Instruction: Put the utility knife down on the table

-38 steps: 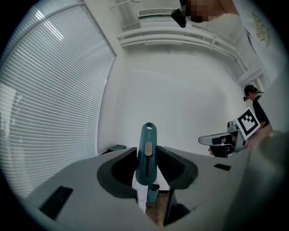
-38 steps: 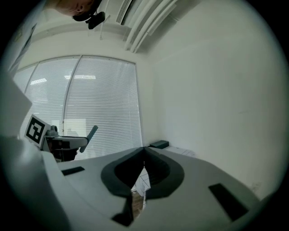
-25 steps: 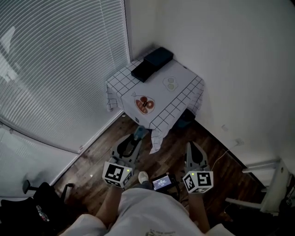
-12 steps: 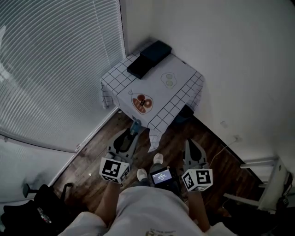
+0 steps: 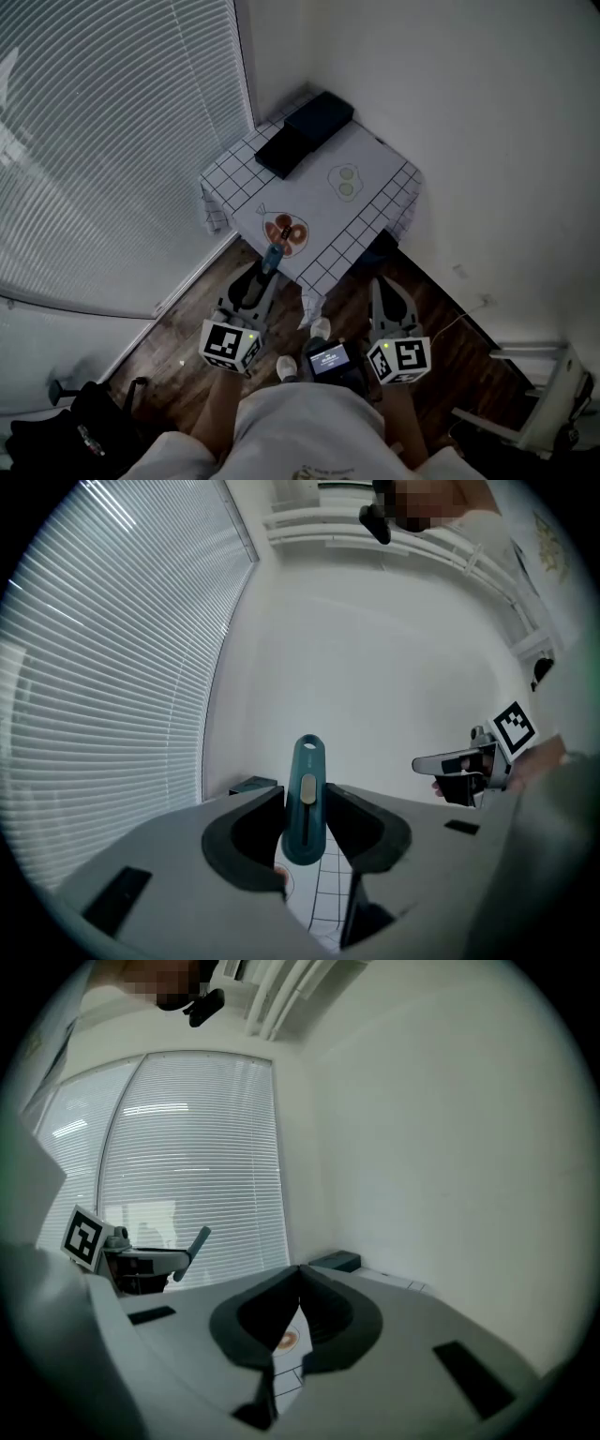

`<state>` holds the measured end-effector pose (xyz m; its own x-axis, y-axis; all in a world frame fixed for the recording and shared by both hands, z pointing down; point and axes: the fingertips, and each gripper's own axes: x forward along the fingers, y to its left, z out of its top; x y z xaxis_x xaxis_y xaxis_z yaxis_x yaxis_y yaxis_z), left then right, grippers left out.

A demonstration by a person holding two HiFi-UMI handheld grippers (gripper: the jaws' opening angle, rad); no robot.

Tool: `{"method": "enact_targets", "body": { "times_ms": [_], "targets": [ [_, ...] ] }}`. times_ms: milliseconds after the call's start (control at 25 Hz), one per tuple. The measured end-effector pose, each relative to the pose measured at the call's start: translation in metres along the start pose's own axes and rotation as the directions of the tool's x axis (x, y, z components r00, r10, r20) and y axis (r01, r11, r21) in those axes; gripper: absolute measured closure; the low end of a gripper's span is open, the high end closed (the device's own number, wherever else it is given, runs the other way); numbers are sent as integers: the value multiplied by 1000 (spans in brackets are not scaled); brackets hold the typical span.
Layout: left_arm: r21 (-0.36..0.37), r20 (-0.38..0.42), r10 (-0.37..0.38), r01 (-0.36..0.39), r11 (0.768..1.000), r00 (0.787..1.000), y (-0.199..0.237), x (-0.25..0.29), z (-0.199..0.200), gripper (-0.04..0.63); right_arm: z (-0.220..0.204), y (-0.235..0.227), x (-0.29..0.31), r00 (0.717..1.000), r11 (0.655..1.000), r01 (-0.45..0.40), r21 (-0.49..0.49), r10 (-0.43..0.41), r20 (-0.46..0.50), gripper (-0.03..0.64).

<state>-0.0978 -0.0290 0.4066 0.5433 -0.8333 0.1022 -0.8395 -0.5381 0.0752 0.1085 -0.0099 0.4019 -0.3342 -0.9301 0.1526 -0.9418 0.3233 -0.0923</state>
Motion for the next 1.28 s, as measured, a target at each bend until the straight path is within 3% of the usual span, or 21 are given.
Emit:
{"method": "enact_targets", "body": {
  "times_ms": [520, 800, 1280],
  "targets": [
    [9, -31, 103, -103, 995, 994, 27, 62, 12, 451, 13, -50, 78, 994, 994, -105, 16, 106, -12, 609],
    [24, -51, 94, -93, 995, 994, 35, 77, 16, 451, 12, -46, 102, 991, 991, -131, 29, 132, -27, 609],
    [9, -122, 35, -34, 999, 992, 75, 107, -7, 451, 0, -46, 135, 996, 997, -62, 41, 64, -63, 609]
  ]
}}
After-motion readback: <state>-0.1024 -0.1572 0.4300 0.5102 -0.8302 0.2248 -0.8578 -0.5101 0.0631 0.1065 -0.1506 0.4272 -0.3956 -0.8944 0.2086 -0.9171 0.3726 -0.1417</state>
